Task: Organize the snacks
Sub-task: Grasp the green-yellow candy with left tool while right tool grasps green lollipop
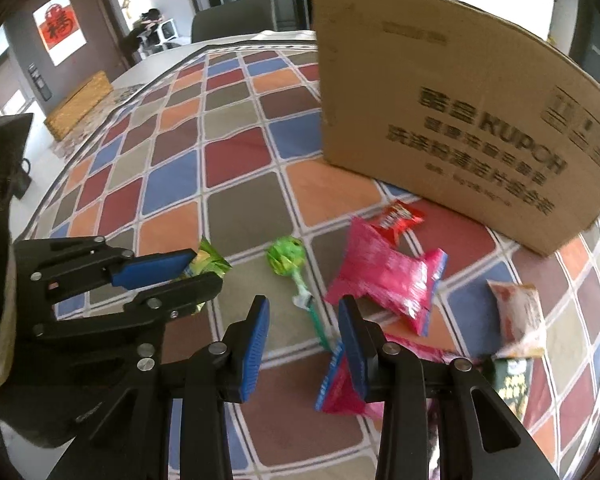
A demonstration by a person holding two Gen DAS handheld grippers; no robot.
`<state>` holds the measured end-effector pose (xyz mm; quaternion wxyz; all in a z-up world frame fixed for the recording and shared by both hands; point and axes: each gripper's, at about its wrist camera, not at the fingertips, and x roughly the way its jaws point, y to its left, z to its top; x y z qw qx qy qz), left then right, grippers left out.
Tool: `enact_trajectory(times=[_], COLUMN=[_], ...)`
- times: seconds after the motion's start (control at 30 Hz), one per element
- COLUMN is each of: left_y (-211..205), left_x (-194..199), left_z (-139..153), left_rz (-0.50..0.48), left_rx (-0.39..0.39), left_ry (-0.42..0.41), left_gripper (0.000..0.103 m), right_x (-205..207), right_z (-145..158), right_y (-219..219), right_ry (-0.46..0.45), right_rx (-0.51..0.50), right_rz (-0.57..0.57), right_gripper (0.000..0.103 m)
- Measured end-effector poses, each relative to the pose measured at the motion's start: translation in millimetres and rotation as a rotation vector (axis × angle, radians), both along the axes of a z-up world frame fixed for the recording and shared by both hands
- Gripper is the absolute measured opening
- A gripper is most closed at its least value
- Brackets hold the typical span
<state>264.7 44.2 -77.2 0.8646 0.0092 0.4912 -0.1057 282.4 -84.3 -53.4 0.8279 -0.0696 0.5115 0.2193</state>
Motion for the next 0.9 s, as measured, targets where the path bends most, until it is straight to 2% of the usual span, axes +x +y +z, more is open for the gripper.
enact_trajectory(times=[0.23,0.5,0.7,0.9], left_y=[15,19,19,16], left_x=[1,5,4,-2], left_z=[1,-2,1,15], left_rz=[0.05,0.071,0.073,0.075], left_rx=[-0.018,-0.037,-0.031,-0.036], left_ry=[-0.007,-0.01,-0.021,-0.052], left_gripper=[0.021,0.021,0.021,0.021], right_x=[18,29,25,17], right_z=[-4,-18,-16,-2], right_y=[15,28,27,20], right_ry=[0.002,0.029,0.03,0.0], right_rx=[0.012,-0.017,0.001,0.021], right_rz=[0.019,0.024,0.017,0.002], right_gripper=[0.035,0.026,0.025,0.025])
